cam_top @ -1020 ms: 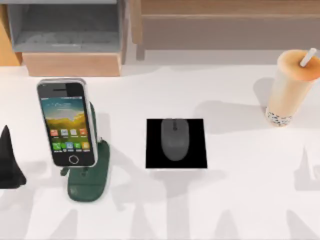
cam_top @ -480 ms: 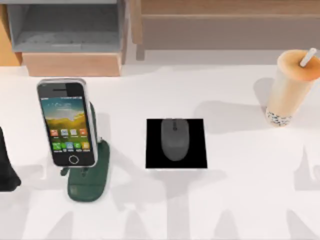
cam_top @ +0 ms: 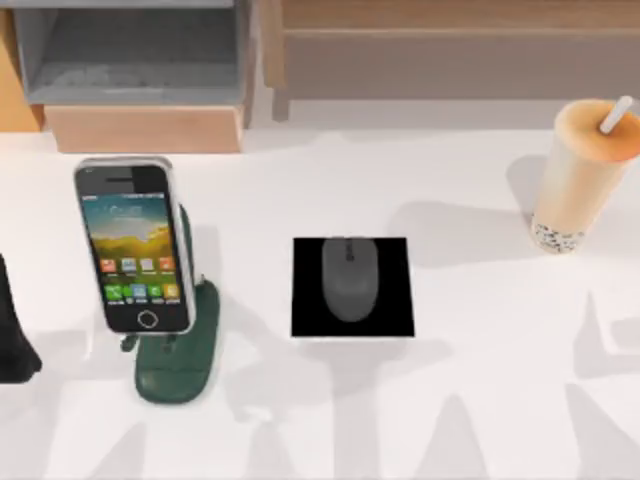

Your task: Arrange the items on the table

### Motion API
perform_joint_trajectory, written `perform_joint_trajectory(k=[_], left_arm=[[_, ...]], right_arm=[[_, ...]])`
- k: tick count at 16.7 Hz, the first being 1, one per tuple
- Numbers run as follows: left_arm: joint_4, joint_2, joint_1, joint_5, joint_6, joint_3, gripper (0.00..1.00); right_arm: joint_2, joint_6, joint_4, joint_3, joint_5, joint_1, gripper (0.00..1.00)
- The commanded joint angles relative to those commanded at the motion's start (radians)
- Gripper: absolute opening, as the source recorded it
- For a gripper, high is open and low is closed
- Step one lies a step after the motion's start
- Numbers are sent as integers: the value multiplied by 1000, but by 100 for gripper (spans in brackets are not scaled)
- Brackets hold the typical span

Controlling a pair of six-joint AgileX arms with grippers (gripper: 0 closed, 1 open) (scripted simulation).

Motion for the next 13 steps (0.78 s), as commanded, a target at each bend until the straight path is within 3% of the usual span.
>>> perform_joint_trajectory(k=[6, 13], left_arm=[[0, 0, 0, 0, 0, 0, 100], [0, 0, 0, 0, 0, 0, 100]], right_arm=[[673, 15, 568, 23, 46, 95, 100], [1422, 10, 1100, 239, 265, 235, 100]])
